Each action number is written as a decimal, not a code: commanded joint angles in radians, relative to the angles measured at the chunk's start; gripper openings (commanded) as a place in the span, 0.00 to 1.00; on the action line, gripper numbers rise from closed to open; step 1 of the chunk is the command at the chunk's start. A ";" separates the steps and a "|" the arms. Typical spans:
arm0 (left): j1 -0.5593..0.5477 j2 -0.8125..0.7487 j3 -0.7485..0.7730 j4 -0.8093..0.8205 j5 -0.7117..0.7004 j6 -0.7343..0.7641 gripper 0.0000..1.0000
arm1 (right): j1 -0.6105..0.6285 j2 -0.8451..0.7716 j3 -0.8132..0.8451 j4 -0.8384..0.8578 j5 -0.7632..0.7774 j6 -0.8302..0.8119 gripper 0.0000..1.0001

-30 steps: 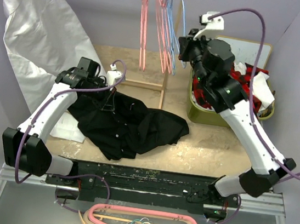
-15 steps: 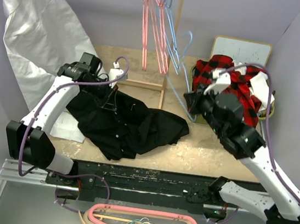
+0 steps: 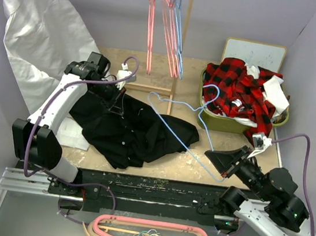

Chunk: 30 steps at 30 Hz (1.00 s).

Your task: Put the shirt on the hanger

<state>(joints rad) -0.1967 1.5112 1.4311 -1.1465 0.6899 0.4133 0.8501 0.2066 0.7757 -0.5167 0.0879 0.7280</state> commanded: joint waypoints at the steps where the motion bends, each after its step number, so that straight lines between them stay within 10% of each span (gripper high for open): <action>1: 0.006 0.006 0.052 -0.010 0.003 0.012 0.00 | 0.003 -0.016 -0.066 0.088 -0.138 0.069 0.00; 30: 0.006 -0.103 0.093 -0.101 0.100 0.048 0.01 | 0.005 0.597 -0.179 0.917 -0.257 -0.071 0.00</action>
<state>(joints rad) -0.1967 1.4635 1.4754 -1.2278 0.7143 0.4381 0.8505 0.7414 0.6430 0.1150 -0.1509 0.6472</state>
